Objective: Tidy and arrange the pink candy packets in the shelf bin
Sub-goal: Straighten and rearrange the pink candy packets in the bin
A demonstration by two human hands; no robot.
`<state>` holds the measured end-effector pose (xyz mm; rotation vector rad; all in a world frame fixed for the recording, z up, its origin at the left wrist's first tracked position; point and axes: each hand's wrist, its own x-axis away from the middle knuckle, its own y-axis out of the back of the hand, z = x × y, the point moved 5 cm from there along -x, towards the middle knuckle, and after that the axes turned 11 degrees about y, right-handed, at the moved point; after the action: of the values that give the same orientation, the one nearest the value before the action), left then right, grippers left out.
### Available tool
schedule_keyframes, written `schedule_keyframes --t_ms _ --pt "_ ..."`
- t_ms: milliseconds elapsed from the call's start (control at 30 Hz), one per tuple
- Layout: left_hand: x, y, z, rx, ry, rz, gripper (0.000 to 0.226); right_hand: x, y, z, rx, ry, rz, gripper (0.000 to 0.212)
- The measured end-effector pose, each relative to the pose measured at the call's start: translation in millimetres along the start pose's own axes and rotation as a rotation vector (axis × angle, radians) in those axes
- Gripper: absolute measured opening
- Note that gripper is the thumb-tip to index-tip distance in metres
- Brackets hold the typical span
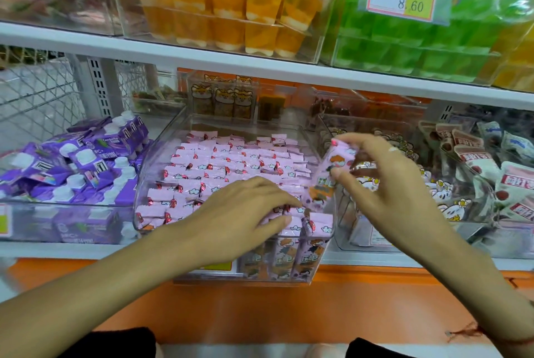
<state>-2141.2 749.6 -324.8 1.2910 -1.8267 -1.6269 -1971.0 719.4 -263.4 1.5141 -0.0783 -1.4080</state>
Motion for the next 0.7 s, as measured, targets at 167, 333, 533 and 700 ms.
schedule_keyframes --t_ms 167,333,533,700 --pt "0 2 -1 -0.035 0.001 -0.001 0.035 -1 -20 6 0.182 0.084 0.276 0.042" --pt "1 4 0 -0.022 0.026 0.030 0.036 7 -28 1 0.095 0.010 0.299 0.038" --pt "1 4 1 0.010 0.045 0.001 0.036 18 -31 -6 0.368 0.148 0.418 0.025" --pt "-2 4 -5 0.046 0.005 -0.081 0.036 30 -29 -15 0.179 0.095 0.380 0.027"
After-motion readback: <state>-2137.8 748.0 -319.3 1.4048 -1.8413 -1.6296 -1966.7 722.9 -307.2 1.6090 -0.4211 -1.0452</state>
